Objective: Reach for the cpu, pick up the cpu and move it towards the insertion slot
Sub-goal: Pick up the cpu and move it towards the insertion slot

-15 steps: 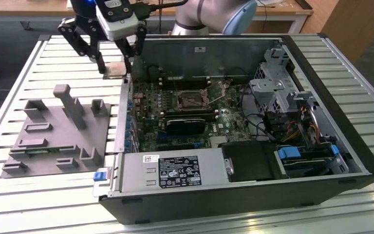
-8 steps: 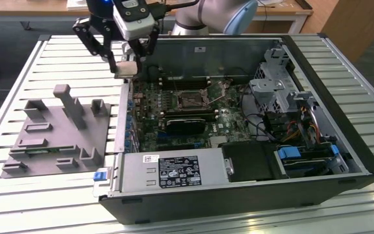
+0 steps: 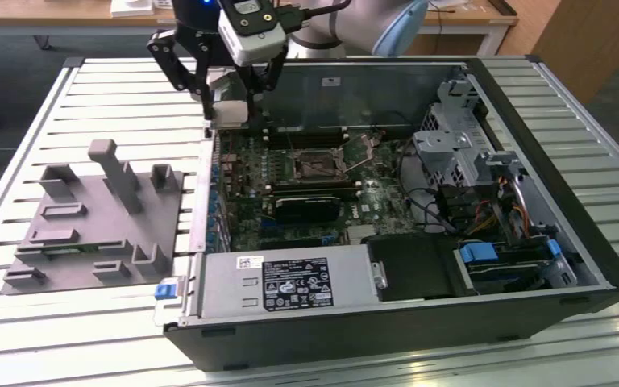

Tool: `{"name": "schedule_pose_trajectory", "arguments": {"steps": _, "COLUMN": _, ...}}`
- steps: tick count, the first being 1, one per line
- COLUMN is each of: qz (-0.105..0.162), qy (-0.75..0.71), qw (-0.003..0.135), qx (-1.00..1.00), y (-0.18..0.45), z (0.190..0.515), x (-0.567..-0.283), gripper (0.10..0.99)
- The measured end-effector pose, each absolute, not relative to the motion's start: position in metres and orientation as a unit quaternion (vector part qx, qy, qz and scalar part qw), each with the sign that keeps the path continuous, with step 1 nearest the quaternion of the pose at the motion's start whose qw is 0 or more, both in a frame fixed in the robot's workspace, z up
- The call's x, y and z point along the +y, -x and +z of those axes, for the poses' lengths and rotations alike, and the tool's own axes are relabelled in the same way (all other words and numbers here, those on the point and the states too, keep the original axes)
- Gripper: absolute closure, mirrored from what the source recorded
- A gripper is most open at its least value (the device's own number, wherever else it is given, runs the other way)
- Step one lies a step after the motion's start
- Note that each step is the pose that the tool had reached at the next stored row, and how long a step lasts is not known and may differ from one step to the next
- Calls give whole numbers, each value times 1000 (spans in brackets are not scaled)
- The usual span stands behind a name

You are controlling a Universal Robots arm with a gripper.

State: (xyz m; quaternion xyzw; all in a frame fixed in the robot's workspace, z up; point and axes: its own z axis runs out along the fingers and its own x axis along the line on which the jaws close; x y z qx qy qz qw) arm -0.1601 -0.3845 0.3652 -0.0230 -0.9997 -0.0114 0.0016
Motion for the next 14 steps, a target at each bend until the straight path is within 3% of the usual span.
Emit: {"name": "schedule_pose_trajectory", "arguments": {"steps": 14, "qz": -11, "qy": 28, "qw": 2, "qx": -1000, "y": 117, "z": 362, "x": -380, "gripper": 549}}
